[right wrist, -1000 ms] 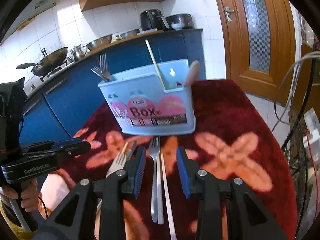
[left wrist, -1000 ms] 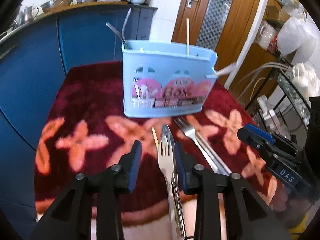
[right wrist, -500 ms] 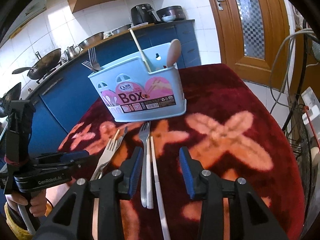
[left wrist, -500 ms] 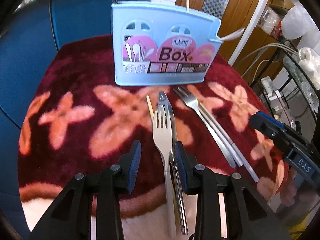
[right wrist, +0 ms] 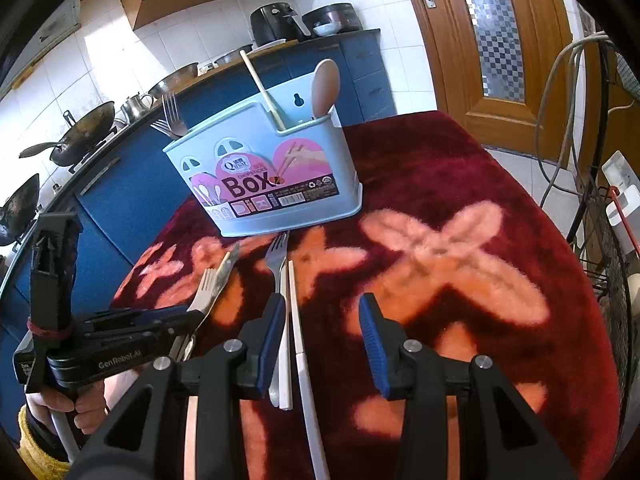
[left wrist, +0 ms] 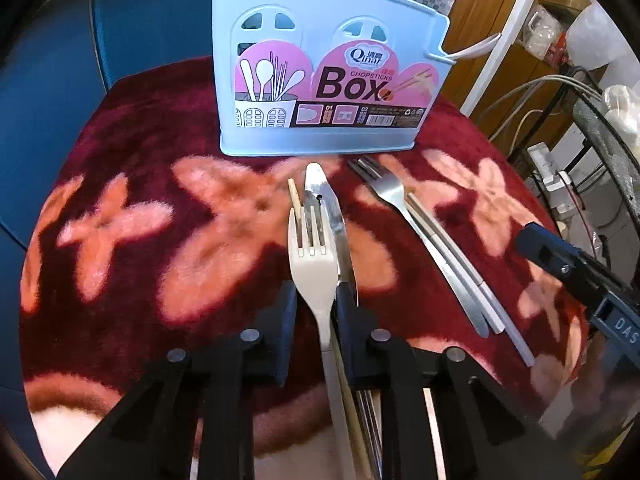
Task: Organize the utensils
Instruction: 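Grasp the white plastic fork with the left tool while the right tool grasps a white plastic stick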
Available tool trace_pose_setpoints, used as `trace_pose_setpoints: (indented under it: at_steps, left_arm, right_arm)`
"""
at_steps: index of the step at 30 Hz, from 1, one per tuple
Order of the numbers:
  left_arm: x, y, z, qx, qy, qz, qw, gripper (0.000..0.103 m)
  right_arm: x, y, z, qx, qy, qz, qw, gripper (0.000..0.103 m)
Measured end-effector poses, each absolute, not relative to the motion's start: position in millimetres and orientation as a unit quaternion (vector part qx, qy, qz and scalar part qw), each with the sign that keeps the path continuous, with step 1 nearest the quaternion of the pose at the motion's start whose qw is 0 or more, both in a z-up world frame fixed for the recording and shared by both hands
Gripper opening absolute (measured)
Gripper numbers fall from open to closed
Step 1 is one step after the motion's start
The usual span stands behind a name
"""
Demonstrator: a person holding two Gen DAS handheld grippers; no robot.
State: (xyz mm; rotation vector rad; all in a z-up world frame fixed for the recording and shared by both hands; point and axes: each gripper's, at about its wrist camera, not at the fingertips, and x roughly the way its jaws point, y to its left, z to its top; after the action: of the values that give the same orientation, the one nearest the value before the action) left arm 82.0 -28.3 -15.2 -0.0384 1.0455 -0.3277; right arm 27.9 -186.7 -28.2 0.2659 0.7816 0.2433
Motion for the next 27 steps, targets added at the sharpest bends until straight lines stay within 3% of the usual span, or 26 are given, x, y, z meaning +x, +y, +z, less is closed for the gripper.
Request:
trace_pose_setpoints:
  at_steps: [11, 20, 27]
  left_arm:
    - [79.8, -2.9, -1.9, -0.009, 0.485, -0.112, 0.867, 0.019]
    - [86.5, 11.6, -15.6, -0.011, 0.513, -0.118, 0.85, 0.02]
    - [91.4, 24.9, -13.5, -0.038, 0.529, -0.133, 0.838, 0.02]
  right_arm:
    - [31.0, -176.8, -26.6, 0.108, 0.391, 0.124, 0.906, 0.041]
    - [50.6, -167.7, -33.2, 0.073, 0.446, 0.143, 0.88, 0.041]
    - [65.7, -160.0, -44.2, 0.064, 0.499, 0.169, 0.848, 0.024]
